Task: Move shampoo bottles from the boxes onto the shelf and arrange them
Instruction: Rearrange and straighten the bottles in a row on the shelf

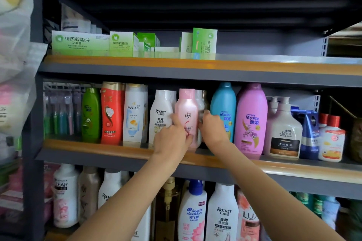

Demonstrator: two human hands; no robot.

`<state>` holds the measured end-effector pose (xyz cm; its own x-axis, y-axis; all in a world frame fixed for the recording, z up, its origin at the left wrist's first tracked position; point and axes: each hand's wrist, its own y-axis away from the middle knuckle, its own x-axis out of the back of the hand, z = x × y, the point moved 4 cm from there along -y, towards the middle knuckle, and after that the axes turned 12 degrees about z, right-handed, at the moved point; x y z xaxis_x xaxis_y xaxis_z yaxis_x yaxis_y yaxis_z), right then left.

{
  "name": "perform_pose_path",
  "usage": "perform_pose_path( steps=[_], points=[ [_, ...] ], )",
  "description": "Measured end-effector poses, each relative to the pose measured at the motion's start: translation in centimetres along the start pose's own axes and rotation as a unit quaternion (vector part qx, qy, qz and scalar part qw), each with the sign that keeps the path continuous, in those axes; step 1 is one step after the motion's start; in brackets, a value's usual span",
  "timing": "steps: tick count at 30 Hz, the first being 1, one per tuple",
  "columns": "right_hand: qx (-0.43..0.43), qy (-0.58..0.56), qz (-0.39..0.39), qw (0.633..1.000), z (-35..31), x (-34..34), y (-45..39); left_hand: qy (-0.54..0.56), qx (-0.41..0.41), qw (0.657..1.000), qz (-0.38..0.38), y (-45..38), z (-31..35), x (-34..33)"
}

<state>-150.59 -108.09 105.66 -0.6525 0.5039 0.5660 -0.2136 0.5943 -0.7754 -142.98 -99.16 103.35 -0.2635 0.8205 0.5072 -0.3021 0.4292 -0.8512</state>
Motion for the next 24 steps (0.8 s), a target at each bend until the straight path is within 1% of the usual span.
perform_pose_path(
  steps=[7, 10, 14, 18, 21, 24],
  points=[
    [-0.011, 0.0, -0.014, 1.0, -0.6, -0.3, 0.3, 0.062, 0.039, 0.997, 0.031, 0.2, -1.1, 0.5],
    [-0.021, -0.021, -0.013, 0.999, -0.7, -0.6, 0.4, 0.102, 0.05, 0.993, 0.039, 0.3, -1.7, 0.5],
    [-0.05, -0.056, -0.024, 0.997, -1.1, -1.2, 0.1, 0.172, 0.081, 0.982, 0.024, -0.3, -1.8, 0.1],
    [-0.092, -0.118, -0.036, 0.988, -1.3, -2.0, 0.2, 0.227, 0.121, 0.966, 0.002, -0.5, -2.4, -0.2],
    [-0.098, -0.127, -0.046, 0.986, -1.4, -1.7, 0.3, 0.248, 0.143, 0.958, 0.005, -0.6, -2.9, -0.3],
    [-0.1, -0.136, -0.066, 0.983, -1.2, -1.5, 0.2, 0.264, 0.148, 0.953, 0.001, -0.6, -3.2, -0.2]
  ],
)
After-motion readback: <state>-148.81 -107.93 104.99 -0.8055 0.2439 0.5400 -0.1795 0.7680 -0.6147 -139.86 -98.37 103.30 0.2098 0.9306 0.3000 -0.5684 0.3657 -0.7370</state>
